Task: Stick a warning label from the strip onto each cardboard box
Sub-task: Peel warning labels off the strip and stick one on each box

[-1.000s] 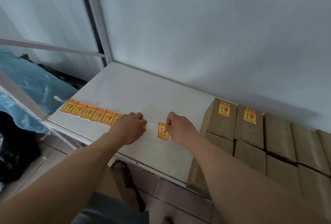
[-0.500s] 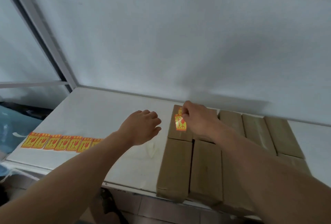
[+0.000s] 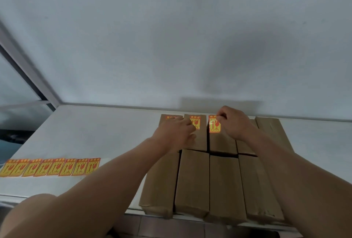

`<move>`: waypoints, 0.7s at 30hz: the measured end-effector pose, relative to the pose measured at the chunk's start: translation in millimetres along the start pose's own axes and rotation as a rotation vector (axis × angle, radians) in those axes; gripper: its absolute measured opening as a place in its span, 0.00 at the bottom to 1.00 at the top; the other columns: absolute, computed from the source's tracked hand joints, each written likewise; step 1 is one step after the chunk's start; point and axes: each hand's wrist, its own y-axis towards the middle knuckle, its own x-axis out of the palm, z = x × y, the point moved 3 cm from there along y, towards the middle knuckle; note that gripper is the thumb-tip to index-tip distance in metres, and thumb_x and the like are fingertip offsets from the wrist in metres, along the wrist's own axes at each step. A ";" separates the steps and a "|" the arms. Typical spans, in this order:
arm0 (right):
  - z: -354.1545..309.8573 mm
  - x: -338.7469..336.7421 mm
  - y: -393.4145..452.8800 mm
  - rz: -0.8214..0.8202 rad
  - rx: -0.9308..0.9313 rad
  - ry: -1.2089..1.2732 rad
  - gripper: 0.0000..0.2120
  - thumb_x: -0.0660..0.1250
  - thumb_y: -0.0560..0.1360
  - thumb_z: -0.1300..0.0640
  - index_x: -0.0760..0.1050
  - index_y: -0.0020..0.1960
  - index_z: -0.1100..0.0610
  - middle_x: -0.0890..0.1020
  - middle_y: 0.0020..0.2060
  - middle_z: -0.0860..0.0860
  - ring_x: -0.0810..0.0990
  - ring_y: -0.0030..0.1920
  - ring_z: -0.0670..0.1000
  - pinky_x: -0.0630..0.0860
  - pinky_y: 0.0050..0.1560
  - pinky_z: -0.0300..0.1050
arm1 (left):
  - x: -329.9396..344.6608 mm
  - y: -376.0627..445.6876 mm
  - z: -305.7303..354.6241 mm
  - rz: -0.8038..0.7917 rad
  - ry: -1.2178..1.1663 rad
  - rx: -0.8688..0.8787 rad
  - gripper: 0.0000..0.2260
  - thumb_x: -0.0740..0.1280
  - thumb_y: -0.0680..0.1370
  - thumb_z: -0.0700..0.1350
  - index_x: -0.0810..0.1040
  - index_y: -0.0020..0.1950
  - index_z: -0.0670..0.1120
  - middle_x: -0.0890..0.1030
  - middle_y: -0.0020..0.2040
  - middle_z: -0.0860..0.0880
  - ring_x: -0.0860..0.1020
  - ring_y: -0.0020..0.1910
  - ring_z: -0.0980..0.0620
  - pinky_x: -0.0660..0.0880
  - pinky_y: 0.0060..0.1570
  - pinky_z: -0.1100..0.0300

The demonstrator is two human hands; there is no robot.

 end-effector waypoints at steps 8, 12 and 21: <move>39.5 -2.9 15.3 -0.002 0.100 0.070 0.03 0.61 0.80 0.54 0.72 0.51 0.52 0.78 0.47 0.50 0.75 0.46 0.49 0.67 0.36 0.39 | 8.4 28.9 35.0 -0.089 -0.033 0.030 0.19 0.53 0.81 0.58 0.74 0.63 0.50 0.75 0.61 0.49 0.72 0.59 0.47 0.71 0.56 0.50; 42.3 -0.6 22.4 0.003 0.102 0.087 0.03 0.61 0.79 0.54 0.72 0.50 0.52 0.78 0.46 0.50 0.75 0.46 0.50 0.66 0.35 0.40 | 16.1 36.5 43.2 -0.113 -0.013 0.045 0.22 0.53 0.80 0.62 0.74 0.65 0.52 0.74 0.63 0.50 0.70 0.62 0.47 0.68 0.58 0.52; 48.8 10.9 28.3 -0.013 0.093 0.056 0.02 0.62 0.79 0.53 0.72 0.50 0.51 0.78 0.47 0.49 0.75 0.45 0.49 0.69 0.40 0.43 | 22.6 36.8 44.0 -0.114 -0.022 0.097 0.25 0.51 0.79 0.65 0.74 0.64 0.52 0.74 0.63 0.49 0.69 0.63 0.47 0.67 0.63 0.50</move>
